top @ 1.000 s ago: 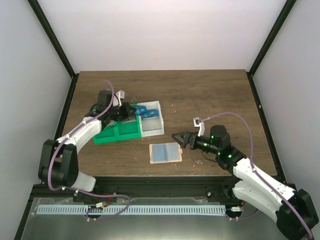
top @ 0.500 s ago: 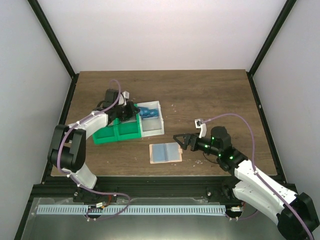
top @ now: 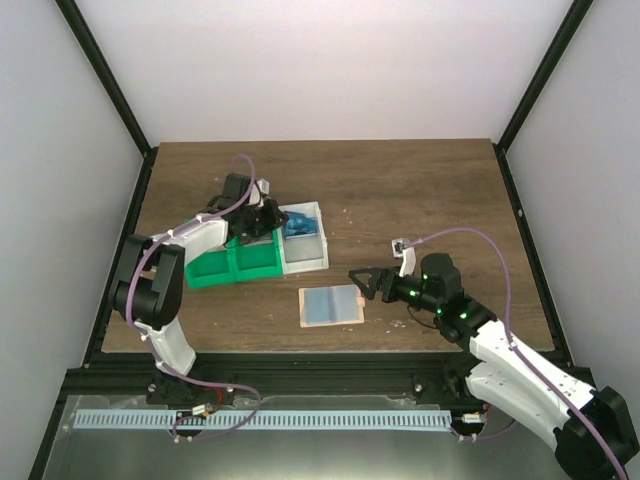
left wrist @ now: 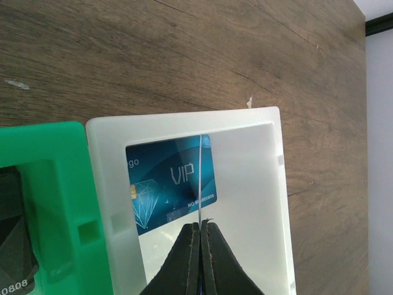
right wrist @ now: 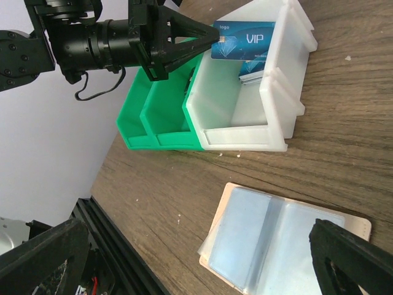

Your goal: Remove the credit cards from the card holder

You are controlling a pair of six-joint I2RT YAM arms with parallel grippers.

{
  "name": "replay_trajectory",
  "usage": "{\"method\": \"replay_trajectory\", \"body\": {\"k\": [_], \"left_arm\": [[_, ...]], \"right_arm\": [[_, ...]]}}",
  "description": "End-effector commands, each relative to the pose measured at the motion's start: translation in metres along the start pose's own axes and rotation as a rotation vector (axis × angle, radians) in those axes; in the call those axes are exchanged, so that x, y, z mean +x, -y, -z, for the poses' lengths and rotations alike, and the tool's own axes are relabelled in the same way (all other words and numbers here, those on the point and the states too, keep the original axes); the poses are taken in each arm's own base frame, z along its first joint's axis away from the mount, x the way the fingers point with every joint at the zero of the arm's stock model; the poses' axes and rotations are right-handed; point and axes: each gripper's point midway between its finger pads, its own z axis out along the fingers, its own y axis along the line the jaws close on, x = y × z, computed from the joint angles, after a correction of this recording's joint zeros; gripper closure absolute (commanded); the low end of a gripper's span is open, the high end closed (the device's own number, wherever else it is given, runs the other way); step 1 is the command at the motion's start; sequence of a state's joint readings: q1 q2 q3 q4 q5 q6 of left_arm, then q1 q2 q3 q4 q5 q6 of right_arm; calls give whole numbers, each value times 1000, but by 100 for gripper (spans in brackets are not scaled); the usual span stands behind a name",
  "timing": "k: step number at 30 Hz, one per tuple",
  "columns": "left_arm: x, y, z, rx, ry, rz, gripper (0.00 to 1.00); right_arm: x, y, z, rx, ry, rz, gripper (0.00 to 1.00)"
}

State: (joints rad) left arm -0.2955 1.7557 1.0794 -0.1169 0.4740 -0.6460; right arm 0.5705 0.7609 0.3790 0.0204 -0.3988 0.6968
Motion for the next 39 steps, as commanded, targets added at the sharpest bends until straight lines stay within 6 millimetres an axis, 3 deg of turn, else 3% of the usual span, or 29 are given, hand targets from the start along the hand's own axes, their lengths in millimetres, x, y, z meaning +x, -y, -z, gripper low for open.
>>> {"method": "replay_trajectory", "body": {"k": [1,22,34,39], "left_arm": [[-13,7,-4,0,33,-41,100],[-7,0,-24,-23,8,-28,97],[-17,6,-17,-44,28,-53,78],[-23,14,-10,-37,44,-64,75]], "right_arm": [[-16,-5,3,20,37,22,0],[-16,5,8,76,54,39,0],[-16,4,8,75,54,33,0],[-17,4,8,74,55,31,0]]}}
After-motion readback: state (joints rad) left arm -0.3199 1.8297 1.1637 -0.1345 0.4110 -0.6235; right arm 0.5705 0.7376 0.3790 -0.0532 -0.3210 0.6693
